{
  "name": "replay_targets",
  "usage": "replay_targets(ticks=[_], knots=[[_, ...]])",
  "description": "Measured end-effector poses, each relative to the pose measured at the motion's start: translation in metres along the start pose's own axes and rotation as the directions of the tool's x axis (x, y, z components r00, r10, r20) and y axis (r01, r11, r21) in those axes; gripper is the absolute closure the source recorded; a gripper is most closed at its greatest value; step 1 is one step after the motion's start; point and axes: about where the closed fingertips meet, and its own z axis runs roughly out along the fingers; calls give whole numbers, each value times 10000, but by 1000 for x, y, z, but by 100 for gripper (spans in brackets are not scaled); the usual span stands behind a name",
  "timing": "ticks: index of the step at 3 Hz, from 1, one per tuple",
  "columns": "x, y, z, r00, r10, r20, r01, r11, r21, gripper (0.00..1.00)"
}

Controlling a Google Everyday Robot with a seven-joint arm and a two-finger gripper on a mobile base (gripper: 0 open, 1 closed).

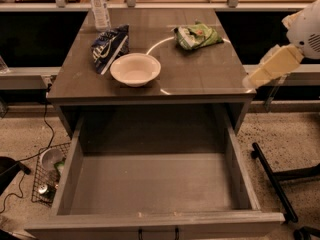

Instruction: Place green jalapeno chip bag into top drawer

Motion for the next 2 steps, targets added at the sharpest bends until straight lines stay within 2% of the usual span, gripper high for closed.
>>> replay_targets(ticks=[1, 2], knots=[[-6, -30, 26, 9882, 936, 1210, -1013, 9931, 593, 0], [-18, -61, 48, 9594, 1417, 2437, -1712, 9797, 1044, 0]])
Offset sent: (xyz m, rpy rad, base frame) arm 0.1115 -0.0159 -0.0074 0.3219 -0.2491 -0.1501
